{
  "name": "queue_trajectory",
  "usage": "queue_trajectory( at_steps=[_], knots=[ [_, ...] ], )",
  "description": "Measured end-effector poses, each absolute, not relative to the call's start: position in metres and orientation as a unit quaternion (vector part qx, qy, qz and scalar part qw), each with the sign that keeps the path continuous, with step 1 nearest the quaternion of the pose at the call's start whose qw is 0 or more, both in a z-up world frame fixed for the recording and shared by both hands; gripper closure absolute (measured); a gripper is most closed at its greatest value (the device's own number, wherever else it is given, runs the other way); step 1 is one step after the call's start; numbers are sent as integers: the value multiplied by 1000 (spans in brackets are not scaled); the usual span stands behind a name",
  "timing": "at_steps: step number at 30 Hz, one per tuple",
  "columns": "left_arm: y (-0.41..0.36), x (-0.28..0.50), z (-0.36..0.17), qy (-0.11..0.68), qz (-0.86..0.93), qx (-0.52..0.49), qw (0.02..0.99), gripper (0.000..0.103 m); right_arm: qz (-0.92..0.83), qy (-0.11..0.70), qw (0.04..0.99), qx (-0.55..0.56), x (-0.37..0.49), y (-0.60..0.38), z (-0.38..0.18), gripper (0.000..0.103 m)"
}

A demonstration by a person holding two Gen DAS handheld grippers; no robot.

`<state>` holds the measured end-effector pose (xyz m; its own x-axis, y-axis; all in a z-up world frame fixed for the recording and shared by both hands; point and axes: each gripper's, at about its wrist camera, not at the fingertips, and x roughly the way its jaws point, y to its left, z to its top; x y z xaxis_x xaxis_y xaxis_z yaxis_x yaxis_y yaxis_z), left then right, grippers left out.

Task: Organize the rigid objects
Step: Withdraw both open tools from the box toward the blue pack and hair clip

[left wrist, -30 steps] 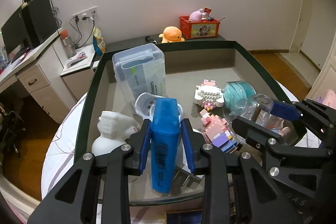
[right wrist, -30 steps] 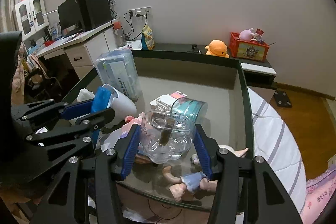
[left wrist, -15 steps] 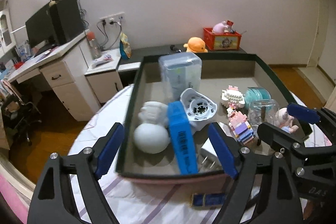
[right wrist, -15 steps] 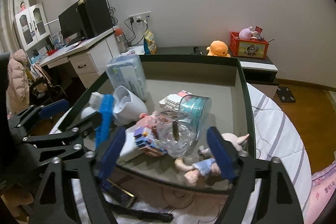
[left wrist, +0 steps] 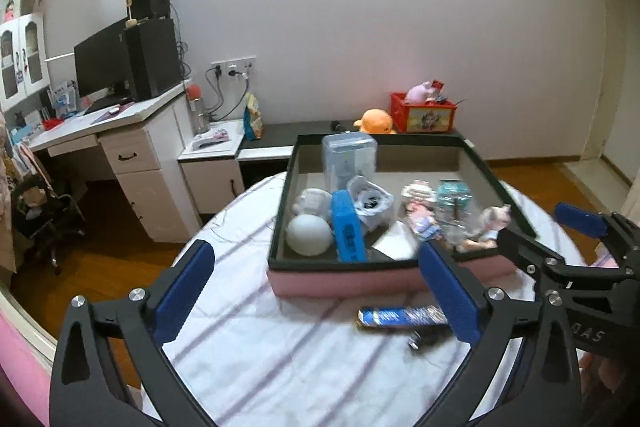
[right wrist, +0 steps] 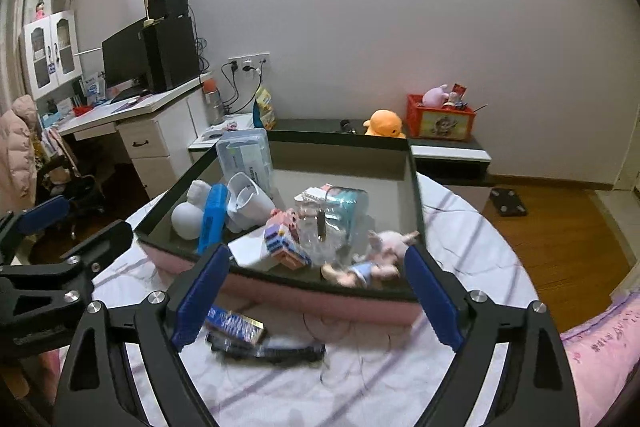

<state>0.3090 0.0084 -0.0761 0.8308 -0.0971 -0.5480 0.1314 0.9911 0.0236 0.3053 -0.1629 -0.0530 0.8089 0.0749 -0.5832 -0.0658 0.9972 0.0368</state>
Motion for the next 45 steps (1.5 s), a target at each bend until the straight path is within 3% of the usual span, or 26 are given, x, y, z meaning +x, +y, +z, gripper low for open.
queue_trajectory(
  at_steps=[3,6,17,28,45],
  knots=[
    [9,287,-77,283,-66,30,956,0,34,299,954,-2,285,-163,-49,12],
    [11,268,-82,285,-73,33,955,0,23,296,955,-13,266,-166,-50,0],
    [9,240,-118,337,-93,49,936,0,25,319,948,-2,240,-179,-71,0],
    [19,249,-122,345,-92,40,933,0,25,333,942,-2,245,-174,-82,0],
    [74,272,-138,369,-56,16,927,0,17,420,906,42,319,-106,-125,0]
  ],
)
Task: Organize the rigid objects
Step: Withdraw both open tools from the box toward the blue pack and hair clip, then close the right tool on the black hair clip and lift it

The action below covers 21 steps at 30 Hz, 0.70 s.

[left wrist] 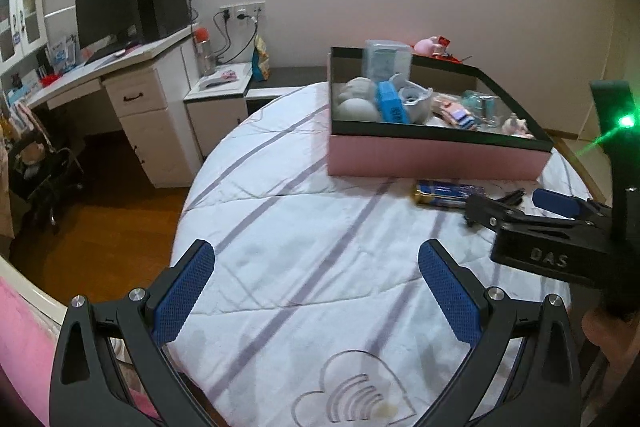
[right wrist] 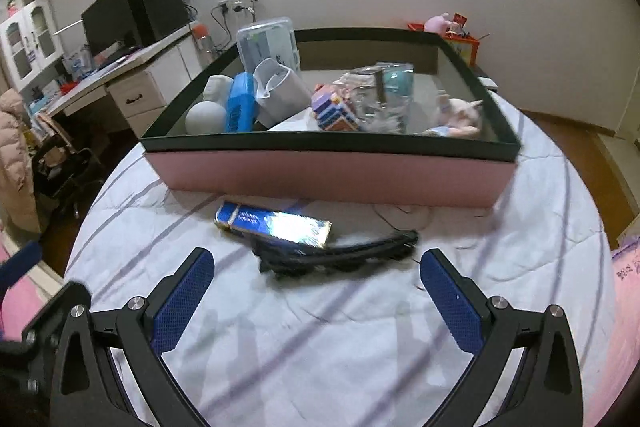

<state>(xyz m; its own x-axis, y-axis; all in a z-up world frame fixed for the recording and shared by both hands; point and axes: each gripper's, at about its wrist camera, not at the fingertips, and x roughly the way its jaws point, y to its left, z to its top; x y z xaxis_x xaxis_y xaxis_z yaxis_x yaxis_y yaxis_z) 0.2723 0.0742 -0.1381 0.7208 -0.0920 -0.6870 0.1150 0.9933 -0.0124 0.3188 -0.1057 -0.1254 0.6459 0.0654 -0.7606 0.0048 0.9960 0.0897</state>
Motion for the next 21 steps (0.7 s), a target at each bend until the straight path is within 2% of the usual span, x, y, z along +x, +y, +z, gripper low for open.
queue_trajectory(
  at_steps=[10,13,18,19,21],
  knots=[
    [65,357,-102,353,-105,9,930,0,-15,417,908,43,318,-117,-116,0],
    [60,394,-101,366,-86,22,926,1,-18,425,903,64,321,-117,-122,0],
    [65,413,-106,381,-69,38,921,3,-33,448,892,55,336,-108,-138,0],
    [66,418,-108,386,-72,40,919,5,-40,454,889,52,338,-109,-141,0],
    [66,427,-116,398,-82,46,912,16,-63,458,886,48,337,-119,-145,0]
  ],
)
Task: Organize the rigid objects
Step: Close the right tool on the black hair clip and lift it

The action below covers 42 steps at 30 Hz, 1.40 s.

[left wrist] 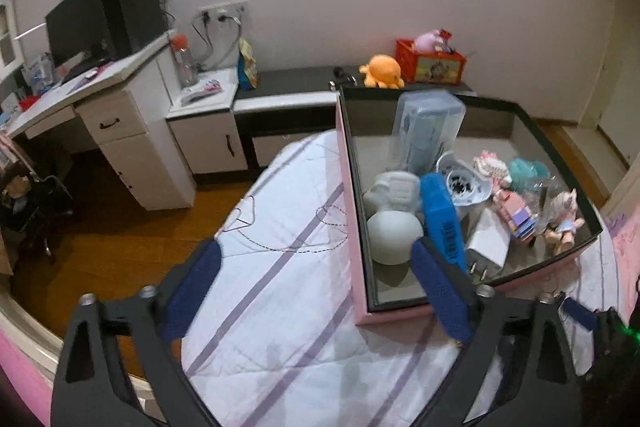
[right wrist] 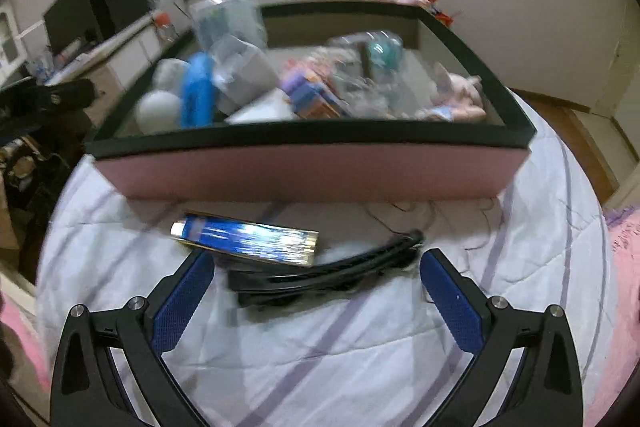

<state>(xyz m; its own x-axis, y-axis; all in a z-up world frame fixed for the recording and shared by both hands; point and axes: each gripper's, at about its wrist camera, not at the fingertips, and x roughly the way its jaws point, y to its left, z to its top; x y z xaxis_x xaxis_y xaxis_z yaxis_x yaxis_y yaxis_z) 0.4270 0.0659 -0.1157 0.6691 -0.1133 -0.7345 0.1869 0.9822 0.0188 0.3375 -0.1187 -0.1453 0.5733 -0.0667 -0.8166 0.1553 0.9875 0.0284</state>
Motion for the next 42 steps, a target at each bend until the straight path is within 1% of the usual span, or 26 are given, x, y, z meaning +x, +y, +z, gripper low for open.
queue_trajectory(
  at_steps=[1,2,4,6,8,9,10,11,14,15,17,20,23,24,25,26,27,28,29,31,33,36,37,39,42],
  knots=[
    [66,433,-122,410,-84,51,907,26,-66,458,885,49,335,-124,-146,0],
    [67,436,-125,415,-86,53,904,31,-72,456,886,47,333,-129,-146,0],
    [67,441,-131,423,-90,50,900,32,-96,451,886,41,326,-143,-145,0],
    [66,444,-134,425,-100,44,898,36,-114,445,887,45,320,-161,-145,0],
    [61,447,-139,431,-110,46,894,47,-128,444,885,49,319,-174,-146,0],
    [58,449,-142,435,-113,50,892,50,-130,446,884,55,320,-183,-147,0],
    [55,450,-145,439,-115,54,890,56,-128,448,883,60,321,-186,-148,0],
    [53,451,-147,442,-117,58,888,58,-123,448,883,68,321,-188,-146,0],
    [53,452,-149,443,-117,54,887,59,-104,435,893,55,317,-179,-136,0],
    [53,454,-148,443,-121,54,887,60,-103,436,892,57,319,-178,-137,0],
    [52,455,-148,443,-127,60,886,65,-94,443,889,70,325,-181,-142,0],
    [49,455,-148,442,-127,62,886,68,-112,448,884,74,332,-187,-148,2],
    [50,457,-149,443,-131,56,885,69,-130,443,884,80,330,-192,-150,9],
    [50,457,-150,444,-133,55,885,69,-128,441,885,83,329,-196,-150,13],
    [50,458,-150,445,-134,53,884,69,-129,439,885,84,328,-199,-149,22],
    [51,458,-150,445,-135,53,884,69,-131,436,886,84,327,-201,-148,29],
    [51,458,-150,445,-136,53,883,70,-132,433,887,87,327,-205,-147,42],
    [51,458,-150,446,-138,52,883,72,-132,433,887,91,329,-210,-147,53],
    [50,458,-151,446,-141,51,882,75,-131,433,887,93,331,-214,-146,57],
    [48,457,-151,446,-147,50,881,79,-128,431,888,97,331,-220,-146,71],
    [47,458,-151,447,-148,51,881,81,-121,431,889,101,330,-225,-146,76],
    [44,457,-151,448,-152,55,880,85,-113,430,890,102,329,-232,-147,81],
    [43,456,-151,448,-155,57,879,88,-112,430,890,104,328,-233,-147,83],
    [42,456,-150,447,-154,57,879,89,-108,428,891,107,329,-235,-147,85],
    [42,455,-150,445,-154,57,880,88,-97,423,893,116,327,-240,-147,87]
  ],
)
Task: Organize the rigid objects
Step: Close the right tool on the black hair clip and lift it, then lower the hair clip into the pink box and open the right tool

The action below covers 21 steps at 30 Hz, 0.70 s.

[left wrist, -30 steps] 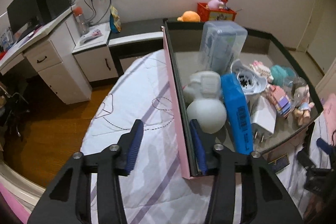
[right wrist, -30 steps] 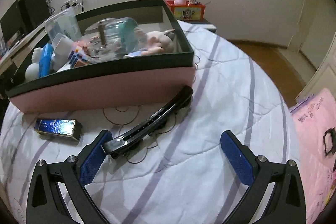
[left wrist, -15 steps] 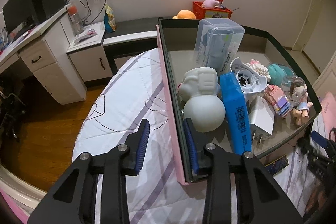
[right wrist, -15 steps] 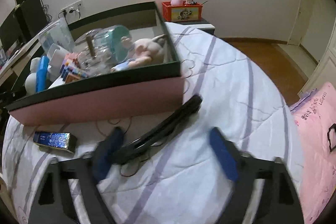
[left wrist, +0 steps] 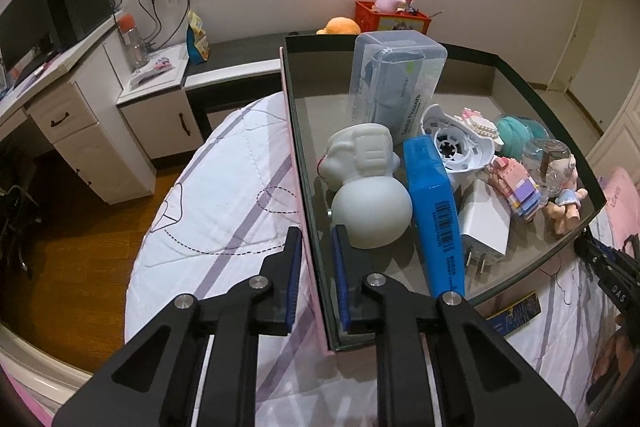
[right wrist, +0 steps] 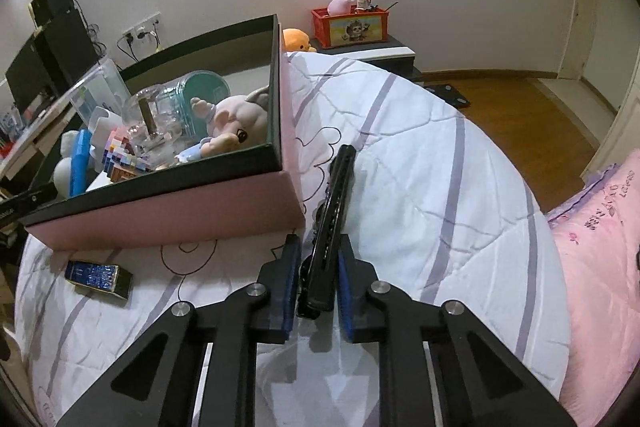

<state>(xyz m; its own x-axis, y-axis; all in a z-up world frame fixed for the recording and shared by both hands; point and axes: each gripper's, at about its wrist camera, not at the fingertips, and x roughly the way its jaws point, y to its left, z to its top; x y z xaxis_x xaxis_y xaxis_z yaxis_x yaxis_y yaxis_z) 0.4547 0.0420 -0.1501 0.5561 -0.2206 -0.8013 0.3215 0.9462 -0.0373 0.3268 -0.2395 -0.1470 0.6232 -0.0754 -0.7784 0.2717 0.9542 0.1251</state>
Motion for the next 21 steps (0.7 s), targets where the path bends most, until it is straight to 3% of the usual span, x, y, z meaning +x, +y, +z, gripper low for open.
queue_trajectory(
  at_steps=[9,21],
  knots=[
    [44,454,-148,446,-149,56,881,89,-80,395,907,121,317,-245,-135,87],
    [43,453,-148,446,-145,56,881,90,-24,321,942,100,336,-227,-73,87]
  ],
)
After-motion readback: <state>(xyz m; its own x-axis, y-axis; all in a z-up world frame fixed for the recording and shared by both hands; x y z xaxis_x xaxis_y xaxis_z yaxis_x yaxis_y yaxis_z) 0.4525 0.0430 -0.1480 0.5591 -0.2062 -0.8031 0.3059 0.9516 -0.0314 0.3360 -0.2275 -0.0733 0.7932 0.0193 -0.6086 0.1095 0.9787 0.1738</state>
